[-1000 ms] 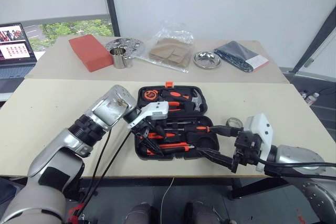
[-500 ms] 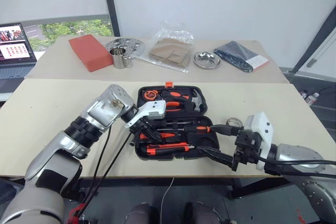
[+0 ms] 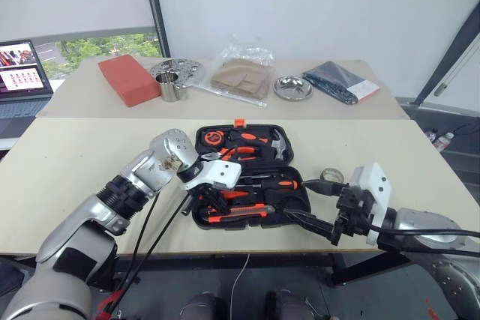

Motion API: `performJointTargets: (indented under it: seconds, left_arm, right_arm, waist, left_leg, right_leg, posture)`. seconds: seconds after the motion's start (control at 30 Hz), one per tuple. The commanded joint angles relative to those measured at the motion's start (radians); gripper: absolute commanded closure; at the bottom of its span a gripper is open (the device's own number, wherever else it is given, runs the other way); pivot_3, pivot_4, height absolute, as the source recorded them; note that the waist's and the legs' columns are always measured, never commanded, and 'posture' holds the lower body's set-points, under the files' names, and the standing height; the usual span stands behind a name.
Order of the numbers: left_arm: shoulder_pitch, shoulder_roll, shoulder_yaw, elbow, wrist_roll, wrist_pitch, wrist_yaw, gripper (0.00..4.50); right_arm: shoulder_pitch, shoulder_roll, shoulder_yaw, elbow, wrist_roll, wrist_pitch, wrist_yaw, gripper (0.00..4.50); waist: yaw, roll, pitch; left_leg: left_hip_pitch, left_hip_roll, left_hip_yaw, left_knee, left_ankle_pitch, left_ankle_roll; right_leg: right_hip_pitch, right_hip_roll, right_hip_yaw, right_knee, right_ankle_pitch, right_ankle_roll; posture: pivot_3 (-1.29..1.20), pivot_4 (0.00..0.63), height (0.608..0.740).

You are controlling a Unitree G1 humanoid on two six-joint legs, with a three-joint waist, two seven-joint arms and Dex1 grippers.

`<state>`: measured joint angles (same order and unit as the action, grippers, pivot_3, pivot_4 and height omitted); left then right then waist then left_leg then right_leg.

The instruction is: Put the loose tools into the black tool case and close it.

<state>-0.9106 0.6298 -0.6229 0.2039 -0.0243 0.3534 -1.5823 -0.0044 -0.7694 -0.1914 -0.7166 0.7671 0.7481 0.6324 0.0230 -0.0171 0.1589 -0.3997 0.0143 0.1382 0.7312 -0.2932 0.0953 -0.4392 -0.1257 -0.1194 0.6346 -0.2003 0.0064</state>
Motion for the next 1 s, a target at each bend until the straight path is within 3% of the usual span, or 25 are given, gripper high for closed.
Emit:
performJointTargets:
  seconds: [0.03, 0.1, 0.23, 0.33, 0.43, 0.5, 0.67, 0.83, 1.0]
  left_arm:
    - [0.020, -0.027, 0.107, 0.017, -0.080, 0.080, 0.024, 4.21]
    - [0.018, -0.034, 0.268, 0.001, -0.210, 0.133, 0.040, 3.76]
    - [0.047, 0.013, 0.464, -0.051, -0.353, 0.194, 0.066, 2.22]
    - [0.053, 0.051, 0.549, -0.068, -0.423, 0.305, 0.097, 1.27]
    - [0.073, 0.073, 0.586, -0.091, -0.466, 0.336, 0.097, 0.24]
    - [0.099, 0.069, 0.615, -0.122, -0.494, 0.356, 0.131, 0.04]
    - [0.195, 0.085, 0.602, -0.251, -0.511, 0.333, 0.153, 0.04]
    - [0.253, 0.097, 0.582, -0.331, -0.504, 0.298, 0.163, 0.04]
    - [0.297, 0.109, 0.557, -0.375, -0.496, 0.283, 0.179, 0.04]
  right_arm:
    - [0.052, -0.029, -0.095, -0.025, 0.028, 0.010, 0.006, 0.00]
    - [0.136, -0.047, -0.202, -0.027, 0.048, 0.024, 0.028, 0.00]
    - [0.313, -0.066, -0.429, 0.000, 0.054, 0.021, 0.101, 0.00]
    - [0.452, -0.079, -0.611, 0.083, 0.015, -0.004, 0.207, 0.00]
    - [0.523, -0.105, -0.701, 0.163, -0.023, -0.033, 0.291, 0.00]
    - [0.535, -0.136, -0.718, 0.206, -0.038, -0.052, 0.351, 0.00]
    - [0.386, -0.220, -0.587, 0.295, -0.071, -0.075, 0.359, 0.00]
    - [0.137, -0.269, -0.273, 0.393, -0.213, -0.159, 0.335, 0.00]
    - [-0.109, -0.225, -0.002, 0.505, -0.331, -0.202, 0.330, 0.00]
  waist:
    - [0.005, 0.001, 0.000]
    - [0.009, 0.001, 0.000]
    - [0.013, 0.000, 0.000]
    - [0.014, 0.000, 0.000]
    - [0.015, 0.000, 0.000]
    - [0.014, 0.000, 0.001]
    - [0.003, 0.000, 0.001]
    - [-0.011, 0.000, 0.002]
    - [-0.010, 0.001, 0.002]
  left_leg:
    - [-0.001, 0.000, -0.001, 0.000, -0.003, 0.005]
    - [-0.003, 0.000, -0.001, 0.000, 0.000, 0.001]
    - [-0.009, -0.001, -0.002, 0.002, 0.000, 0.001]
    - [-0.006, -0.001, -0.001, 0.000, -0.001, 0.002]
    - [-0.005, -0.002, -0.001, 0.000, -0.002, 0.002]
    - [-0.005, -0.002, -0.001, 0.000, -0.002, 0.003]
    - [-0.001, -0.002, 0.000, 0.000, -0.002, 0.002]
    - [-0.001, -0.002, 0.001, -0.002, -0.001, 0.000]
    - [-0.002, -0.002, 0.002, -0.003, 0.001, -0.002]
  right_leg:
    - [0.000, 0.000, 0.000, -0.002, 0.001, 0.001]
    - [-0.001, 0.000, 0.000, -0.003, 0.001, 0.001]
    - [-0.003, 0.000, -0.001, -0.005, 0.006, -0.002]
    - [0.000, 0.001, -0.001, -0.007, 0.005, 0.000]
    - [0.002, 0.002, -0.001, -0.009, 0.003, 0.004]
    - [0.002, 0.001, 0.001, -0.010, 0.000, 0.009]
    - [0.003, 0.001, 0.010, -0.009, 0.003, 0.007]
    - [0.001, -0.001, 0.016, -0.009, 0.005, 0.004]
    - [-0.001, 0.004, 0.015, -0.008, 0.006, -0.002]
  posture:
    - [0.00, 0.150, 0.734]
    - [0.00, 0.150, 0.734]
    - [0.00, 0.150, 0.734]
    - [0.00, 0.150, 0.734]
    - [0.00, 0.150, 0.734]
    - [0.00, 0.150, 0.734]
    - [0.00, 0.150, 0.734]
    - [0.00, 0.150, 0.734]
    - [0.00, 0.150, 0.734]
